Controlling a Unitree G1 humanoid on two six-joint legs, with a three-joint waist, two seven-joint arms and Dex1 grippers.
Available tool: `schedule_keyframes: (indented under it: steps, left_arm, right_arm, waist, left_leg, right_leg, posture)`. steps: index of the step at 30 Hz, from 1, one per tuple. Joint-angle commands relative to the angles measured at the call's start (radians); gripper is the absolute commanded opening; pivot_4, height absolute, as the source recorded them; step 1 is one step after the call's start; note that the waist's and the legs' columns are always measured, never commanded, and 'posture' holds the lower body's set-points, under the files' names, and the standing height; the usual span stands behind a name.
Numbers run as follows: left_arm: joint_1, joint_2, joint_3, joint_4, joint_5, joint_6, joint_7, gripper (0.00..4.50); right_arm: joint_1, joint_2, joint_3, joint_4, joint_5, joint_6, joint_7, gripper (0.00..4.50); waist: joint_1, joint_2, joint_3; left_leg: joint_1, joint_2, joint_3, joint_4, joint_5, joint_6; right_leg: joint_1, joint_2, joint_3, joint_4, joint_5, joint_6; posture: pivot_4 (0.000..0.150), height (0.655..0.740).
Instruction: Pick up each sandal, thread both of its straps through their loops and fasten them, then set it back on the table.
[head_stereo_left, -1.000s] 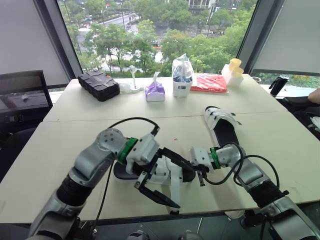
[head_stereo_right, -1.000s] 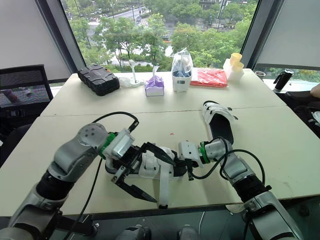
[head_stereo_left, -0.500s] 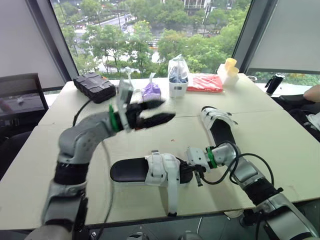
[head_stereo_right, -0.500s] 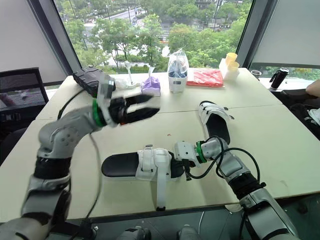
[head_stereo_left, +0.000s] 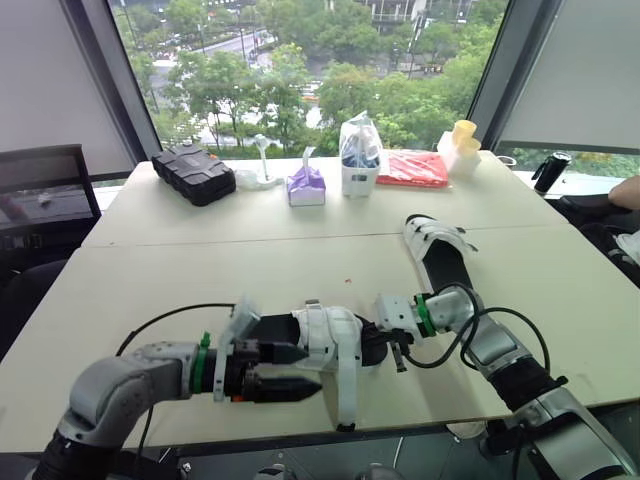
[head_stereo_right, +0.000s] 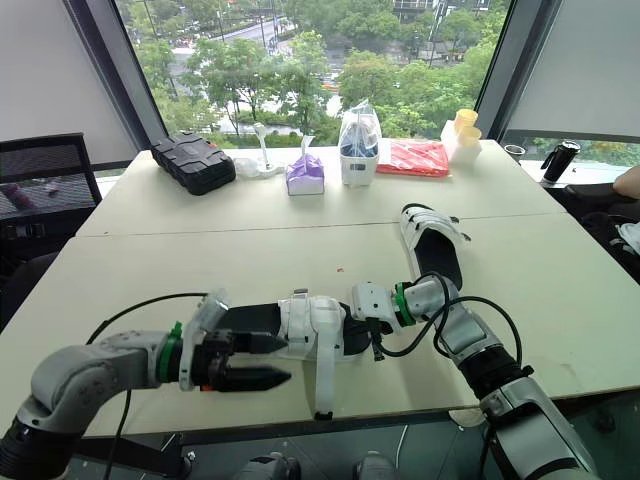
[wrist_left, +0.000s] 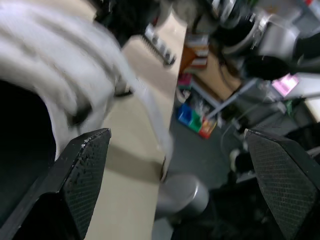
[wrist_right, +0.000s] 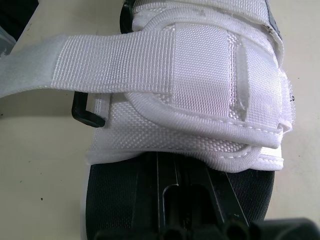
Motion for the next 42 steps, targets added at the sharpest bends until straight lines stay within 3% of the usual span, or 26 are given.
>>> schedule_keyframes:
  steps: [1, 12, 20, 23, 30, 38, 42]
  left_arm:
    - [-0.001, 0.003, -0.058, 0.002, 0.064, -0.068, -0.025, 4.44]
    - [-0.047, -0.122, -0.205, 0.115, 0.194, -0.156, -0.017, 4.44]
    - [-0.056, -0.231, -0.208, 0.096, 0.150, -0.105, 0.039, 4.44]
    - [-0.052, -0.256, -0.200, 0.085, 0.143, -0.089, 0.058, 3.62]
    - [-0.048, -0.266, -0.193, 0.081, 0.127, -0.071, 0.075, 0.05]
    - [-0.069, -0.204, -0.146, 0.051, 0.053, -0.011, 0.045, 0.05]
    - [-0.160, -0.157, -0.053, 0.075, -0.054, 0.050, -0.012, 0.05]
  right_arm:
    - [0.037, -0.011, 0.045, 0.059, -0.077, 0.035, -0.004, 0.00]
    - [0.066, -0.032, 0.036, 0.007, -0.069, 0.064, -0.002, 0.00]
    - [0.089, -0.044, 0.031, -0.028, -0.068, 0.087, -0.003, 0.00]
    - [0.090, -0.045, 0.030, -0.035, -0.067, 0.094, -0.004, 0.00]
    - [0.089, -0.048, 0.030, -0.039, -0.069, 0.097, -0.003, 0.00]
    - [0.106, -0.057, 0.025, -0.055, -0.065, 0.096, -0.004, 0.00]
    - [0.141, -0.075, 0.006, -0.103, -0.049, 0.116, -0.009, 0.00]
  waist:
    - [0.001, 0.000, 0.000]
    - [0.000, 0.001, 0.000]
    - [0.003, 0.002, -0.001]
    - [0.003, 0.002, -0.001]
    - [0.003, 0.002, -0.001]
    - [0.003, 0.002, -0.001]
    - [0.013, 0.002, 0.000]
  left_leg:
    - [0.000, 0.000, 0.000, 0.000, 0.000, 0.000]
    - [-0.002, 0.001, 0.000, -0.002, -0.001, 0.001]
    - [-0.002, 0.001, 0.000, -0.003, -0.001, 0.002]
    - [-0.003, 0.001, 0.000, -0.003, -0.002, 0.002]
    - [-0.003, 0.001, 0.000, -0.004, -0.002, 0.003]
    - [-0.003, 0.001, 0.000, -0.005, -0.002, 0.003]
    - [-0.004, 0.001, 0.000, -0.005, -0.002, 0.003]
  right_leg:
    - [0.000, 0.000, 0.000, 0.000, 0.000, 0.000]
    - [-0.002, 0.000, 0.000, -0.002, 0.000, 0.000]
    - [0.000, 0.000, -0.001, -0.008, 0.000, 0.000]
    - [0.000, 0.000, -0.001, -0.009, 0.000, 0.000]
    - [0.000, 0.000, -0.002, -0.010, 0.000, 0.000]
    - [0.000, 0.000, -0.002, -0.010, 0.000, 0.000]
    - [-0.001, 0.000, -0.003, -0.011, 0.000, 0.000]
  posture:
    - [0.150, 0.7400]
    - [0.150, 0.7400]
    - [0.150, 0.7400]
    - [0.150, 0.7400]
    - [0.150, 0.7400]
    - [0.150, 0.7400]
    - [0.150, 0.7400]
